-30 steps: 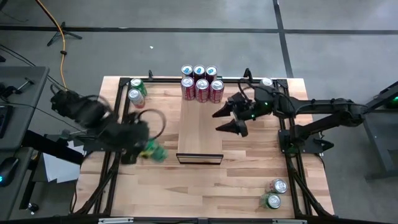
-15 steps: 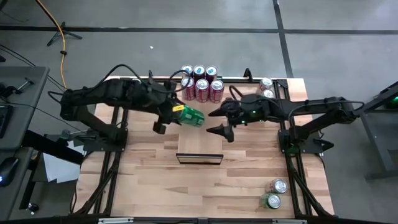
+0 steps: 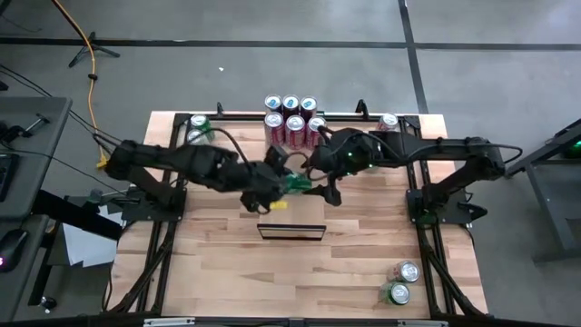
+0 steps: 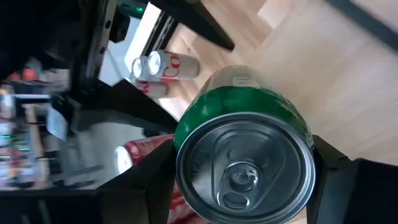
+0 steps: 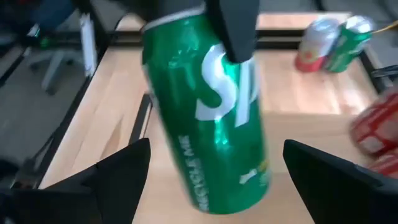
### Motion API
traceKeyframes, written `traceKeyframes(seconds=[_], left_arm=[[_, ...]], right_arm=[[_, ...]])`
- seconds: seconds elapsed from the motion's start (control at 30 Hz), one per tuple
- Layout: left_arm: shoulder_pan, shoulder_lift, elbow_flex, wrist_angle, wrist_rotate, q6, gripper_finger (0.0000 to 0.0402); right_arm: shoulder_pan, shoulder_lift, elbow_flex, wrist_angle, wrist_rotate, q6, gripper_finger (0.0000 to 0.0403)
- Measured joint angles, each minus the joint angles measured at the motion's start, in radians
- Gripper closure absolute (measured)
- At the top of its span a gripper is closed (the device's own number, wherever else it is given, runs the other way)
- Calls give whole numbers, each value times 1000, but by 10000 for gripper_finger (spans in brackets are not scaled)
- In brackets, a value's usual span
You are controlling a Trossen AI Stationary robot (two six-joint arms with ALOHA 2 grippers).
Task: Place canned beverage on shelf
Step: Put the bottom left green soda can on the shelf
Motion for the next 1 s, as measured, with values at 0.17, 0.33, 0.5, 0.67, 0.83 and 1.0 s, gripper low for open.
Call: traceKeyframes(seconds=[0.17,0.33,0.5,0.67,0.83,1.0], left_arm=[[-37,44,0,55,-113,81,212],[-47,50,-1,93,-126,77,210],[-26,50,-1,97,-122,-19,206],[2,50,0,73,-115,-114,204],[35,48,0,70,-118,-204,203],[69,45,0,65,-80,-273,204]], right_arm=[[-10,32,7,-32,-53,-71,49],[-10,50,7,-25,-61,-97,50],[-10,56,7,-38,-31,-85,60],[-7,57,6,-24,9,-84,74],[-8,57,6,-12,90,-139,74],[-5,57,6,12,223,-198,73]])
